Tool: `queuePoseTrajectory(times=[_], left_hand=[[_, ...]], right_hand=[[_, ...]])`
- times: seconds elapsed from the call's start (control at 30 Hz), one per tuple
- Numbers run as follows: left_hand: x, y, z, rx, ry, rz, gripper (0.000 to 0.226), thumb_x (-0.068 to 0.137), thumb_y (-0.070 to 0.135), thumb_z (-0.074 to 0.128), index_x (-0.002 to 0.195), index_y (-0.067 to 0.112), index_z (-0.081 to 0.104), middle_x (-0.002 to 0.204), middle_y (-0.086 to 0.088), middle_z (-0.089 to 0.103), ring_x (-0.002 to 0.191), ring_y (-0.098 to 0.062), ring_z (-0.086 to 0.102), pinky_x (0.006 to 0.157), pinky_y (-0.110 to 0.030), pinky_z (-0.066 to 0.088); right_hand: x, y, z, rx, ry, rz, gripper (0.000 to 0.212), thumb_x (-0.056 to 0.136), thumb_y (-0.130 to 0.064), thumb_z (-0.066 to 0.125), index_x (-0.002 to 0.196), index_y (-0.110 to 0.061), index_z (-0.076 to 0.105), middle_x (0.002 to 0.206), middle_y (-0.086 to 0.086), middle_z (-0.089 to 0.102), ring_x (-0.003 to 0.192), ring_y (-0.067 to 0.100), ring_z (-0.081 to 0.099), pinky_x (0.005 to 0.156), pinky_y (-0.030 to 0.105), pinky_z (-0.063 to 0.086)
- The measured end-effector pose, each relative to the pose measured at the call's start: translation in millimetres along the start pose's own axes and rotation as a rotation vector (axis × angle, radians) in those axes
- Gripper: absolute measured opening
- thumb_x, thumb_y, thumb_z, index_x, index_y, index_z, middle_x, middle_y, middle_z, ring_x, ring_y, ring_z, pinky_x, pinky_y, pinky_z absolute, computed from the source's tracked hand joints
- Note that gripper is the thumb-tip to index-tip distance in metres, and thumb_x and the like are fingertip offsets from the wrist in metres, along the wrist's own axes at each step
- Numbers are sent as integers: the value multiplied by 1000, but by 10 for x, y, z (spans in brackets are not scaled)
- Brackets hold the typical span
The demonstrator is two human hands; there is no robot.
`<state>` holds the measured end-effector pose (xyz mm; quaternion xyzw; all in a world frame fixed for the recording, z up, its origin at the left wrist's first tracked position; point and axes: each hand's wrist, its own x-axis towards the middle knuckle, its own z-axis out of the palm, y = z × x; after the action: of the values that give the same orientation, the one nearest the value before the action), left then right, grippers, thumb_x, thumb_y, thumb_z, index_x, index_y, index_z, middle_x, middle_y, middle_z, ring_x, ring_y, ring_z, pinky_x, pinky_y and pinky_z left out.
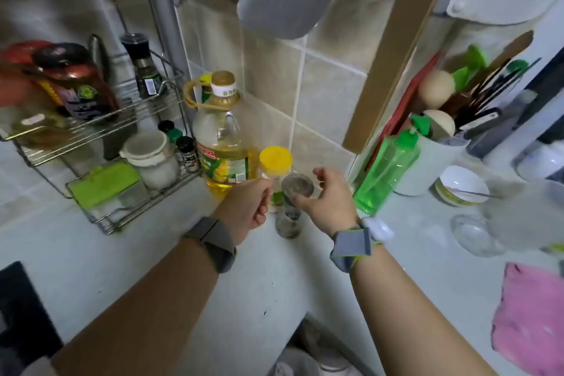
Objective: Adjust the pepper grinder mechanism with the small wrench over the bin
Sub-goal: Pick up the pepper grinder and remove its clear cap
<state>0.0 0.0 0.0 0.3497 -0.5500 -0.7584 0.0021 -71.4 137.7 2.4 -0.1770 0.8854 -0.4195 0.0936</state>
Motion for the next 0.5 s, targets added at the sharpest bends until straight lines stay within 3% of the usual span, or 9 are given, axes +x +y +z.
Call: queuePoseTrajectory(times=[0.1,0.23,0.4,0.5], left_hand=[[149,-106,19,27,73,-44,26,91,13,50,66,19,44,59,2,41,42,-8,33,40,-16,21],[307,-327,29,34,85,-42,20,89,12,52,71,19,48,59,2,43,40,-6,33,41,-16,21],[403,-504,14,81,72,-37,13,89,15,57,78,20,53,60,3,46,46,-9,32,46,-21,21],[395,-632,-13,122,56,25,13,90,16,57,79,20,53,69,0,48,51,-10,36,45,-23,25]], right_hand=[[67,64,119,-57,-18,-38,95,66,-30,85,144,-8,36,140,15,46,130,30,44,105,35,37],[176,202,293,-18,-3,-41,107,64,-28,88,150,-12,26,142,13,47,130,29,47,103,36,40],[222,339,463,104,83,-70,92,67,-16,84,146,-13,36,129,6,59,118,24,57,85,14,36],[179,373,492,155,159,-97,83,65,-16,84,138,-13,44,109,-6,58,108,22,61,82,17,40]])
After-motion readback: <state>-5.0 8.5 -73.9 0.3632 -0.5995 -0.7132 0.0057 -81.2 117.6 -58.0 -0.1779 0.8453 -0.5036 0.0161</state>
